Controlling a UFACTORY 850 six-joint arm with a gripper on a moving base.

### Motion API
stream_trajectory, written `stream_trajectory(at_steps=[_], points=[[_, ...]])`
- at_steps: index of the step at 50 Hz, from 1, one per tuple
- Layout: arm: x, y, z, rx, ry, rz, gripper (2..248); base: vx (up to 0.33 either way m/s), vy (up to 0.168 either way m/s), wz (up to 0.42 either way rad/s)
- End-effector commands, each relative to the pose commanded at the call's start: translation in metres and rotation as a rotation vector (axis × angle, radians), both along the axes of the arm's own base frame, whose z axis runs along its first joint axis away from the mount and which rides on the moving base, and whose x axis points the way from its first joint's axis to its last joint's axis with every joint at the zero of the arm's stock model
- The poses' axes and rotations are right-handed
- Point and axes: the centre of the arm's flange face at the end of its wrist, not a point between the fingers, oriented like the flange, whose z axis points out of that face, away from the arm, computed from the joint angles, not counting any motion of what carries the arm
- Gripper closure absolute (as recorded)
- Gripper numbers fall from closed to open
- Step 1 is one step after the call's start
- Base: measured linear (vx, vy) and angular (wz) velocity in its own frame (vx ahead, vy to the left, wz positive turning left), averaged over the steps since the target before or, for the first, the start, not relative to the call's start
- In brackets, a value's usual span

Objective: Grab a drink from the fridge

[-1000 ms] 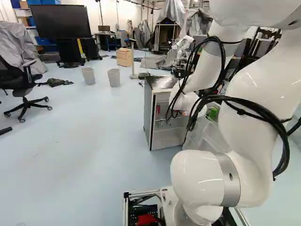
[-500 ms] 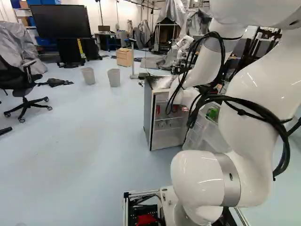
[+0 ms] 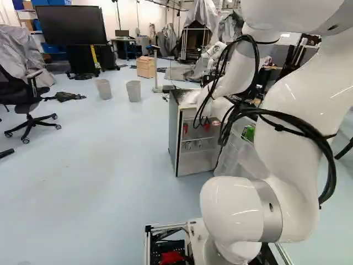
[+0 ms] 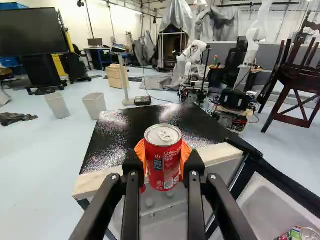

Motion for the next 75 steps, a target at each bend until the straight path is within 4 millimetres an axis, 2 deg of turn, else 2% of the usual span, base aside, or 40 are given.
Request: stream_trajectory(at_steps=[56, 75], points=[[0.080, -0.004, -0.006, -0.005, -0.028, 0.023, 161, 0.000, 0.000, 0.000], [0.086, -0.005, -0.007, -0.006, -0.029, 0.024, 161, 0.000, 0.000, 0.000]])
